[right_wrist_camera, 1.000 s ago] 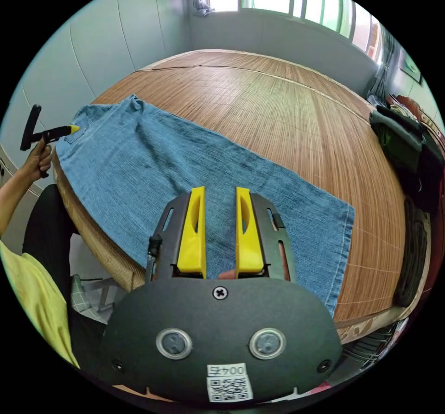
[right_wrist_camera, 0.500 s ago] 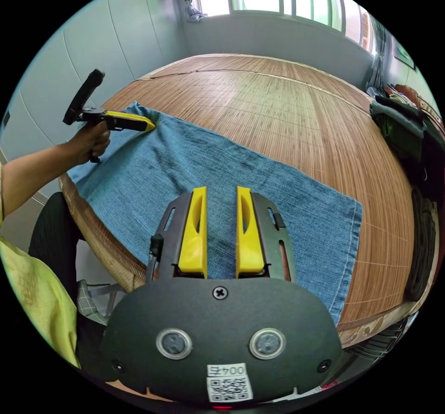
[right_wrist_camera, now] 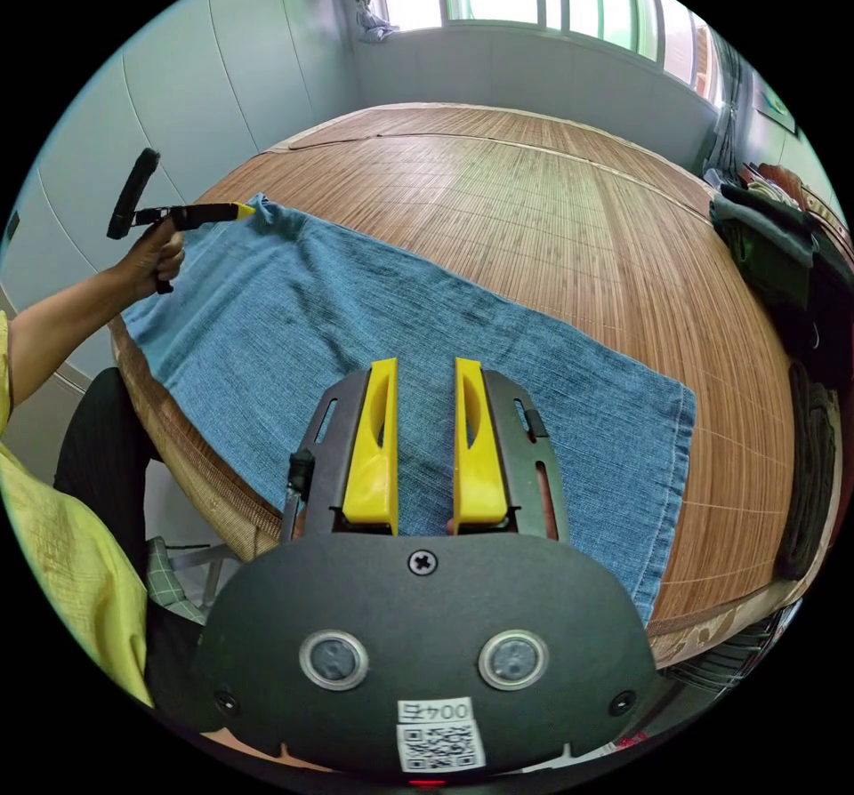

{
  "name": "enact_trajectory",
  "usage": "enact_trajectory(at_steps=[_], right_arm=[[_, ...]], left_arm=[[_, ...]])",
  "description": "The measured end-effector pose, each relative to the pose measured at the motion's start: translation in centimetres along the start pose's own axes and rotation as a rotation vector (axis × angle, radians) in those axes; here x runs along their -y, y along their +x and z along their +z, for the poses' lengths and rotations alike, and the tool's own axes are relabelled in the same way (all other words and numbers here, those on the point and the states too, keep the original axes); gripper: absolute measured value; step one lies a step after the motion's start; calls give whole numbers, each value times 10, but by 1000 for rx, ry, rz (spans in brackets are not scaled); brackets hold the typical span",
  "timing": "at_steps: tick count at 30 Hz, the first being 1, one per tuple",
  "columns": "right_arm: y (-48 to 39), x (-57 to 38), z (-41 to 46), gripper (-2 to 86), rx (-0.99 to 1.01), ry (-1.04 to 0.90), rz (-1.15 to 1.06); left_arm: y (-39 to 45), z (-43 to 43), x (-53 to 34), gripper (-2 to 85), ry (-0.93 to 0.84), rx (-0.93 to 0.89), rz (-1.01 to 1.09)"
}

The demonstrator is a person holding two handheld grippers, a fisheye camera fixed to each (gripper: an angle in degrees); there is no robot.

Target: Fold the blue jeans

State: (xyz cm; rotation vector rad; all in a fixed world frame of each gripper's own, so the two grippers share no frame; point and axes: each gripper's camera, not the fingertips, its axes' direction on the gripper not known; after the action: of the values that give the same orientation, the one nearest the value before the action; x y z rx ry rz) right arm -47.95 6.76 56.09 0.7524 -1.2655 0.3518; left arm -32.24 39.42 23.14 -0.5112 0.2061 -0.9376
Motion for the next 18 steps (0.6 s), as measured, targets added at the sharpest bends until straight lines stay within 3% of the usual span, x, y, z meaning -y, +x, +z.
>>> enact_trajectory(at_steps=[3,5,12,18], right_arm=[[3,-2,2,101,-1,1,-1],[4,-3,5,101,-6,1,-4],[11,-6,10,101,-10,1,-5],[17,-9,14,101,-13,1,-7]], left_arm=[[-27,22,-2,115,-120,120,-19],[-46,21,-8,100,-67,8,-43],[-63,-9,-17,125,1,-77,-150],[-90,-44,-60,124,-14,205,-215]])
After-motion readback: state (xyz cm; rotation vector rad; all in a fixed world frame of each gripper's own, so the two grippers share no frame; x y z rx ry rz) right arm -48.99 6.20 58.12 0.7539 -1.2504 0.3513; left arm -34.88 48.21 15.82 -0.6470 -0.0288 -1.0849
